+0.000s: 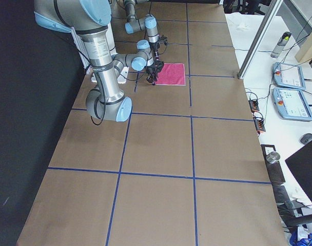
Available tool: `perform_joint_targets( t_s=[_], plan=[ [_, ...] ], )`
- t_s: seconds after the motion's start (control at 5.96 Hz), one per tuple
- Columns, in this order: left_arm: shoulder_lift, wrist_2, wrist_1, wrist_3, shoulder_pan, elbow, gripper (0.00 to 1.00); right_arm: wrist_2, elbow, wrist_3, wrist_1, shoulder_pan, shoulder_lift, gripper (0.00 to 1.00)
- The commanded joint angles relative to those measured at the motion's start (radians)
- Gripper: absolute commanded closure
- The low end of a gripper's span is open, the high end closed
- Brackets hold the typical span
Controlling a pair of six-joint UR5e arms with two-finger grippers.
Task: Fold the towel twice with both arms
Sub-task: 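Lift the near towel edge with both grippers, raising it off the table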
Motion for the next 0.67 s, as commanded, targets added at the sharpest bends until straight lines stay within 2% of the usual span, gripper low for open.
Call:
perform_joint_targets(
  t_s=[0.0,0.17,0.34,0.5],
  plan=[
    [0.000,0.000,0.000,0.000,-0.003,0.000,1.00,-0.009,0.003,0.008,-0.001,-0.001,-0.002,1.00],
    [0.000,0.000,0.000,0.000,-0.003,0.000,1.00,-0.015,0.009,-0.001,-0.003,0.005,-0.004,1.00],
    [-0.002,-0.008,0.006,0.003,-0.014,-0.021,1.00,-0.005,0.068,-0.004,-0.009,0.020,-0.010,1.00],
    [0.000,-0.050,0.055,0.024,-0.030,-0.078,1.00,0.003,0.189,-0.006,-0.123,0.020,-0.021,1.00]
  ],
)
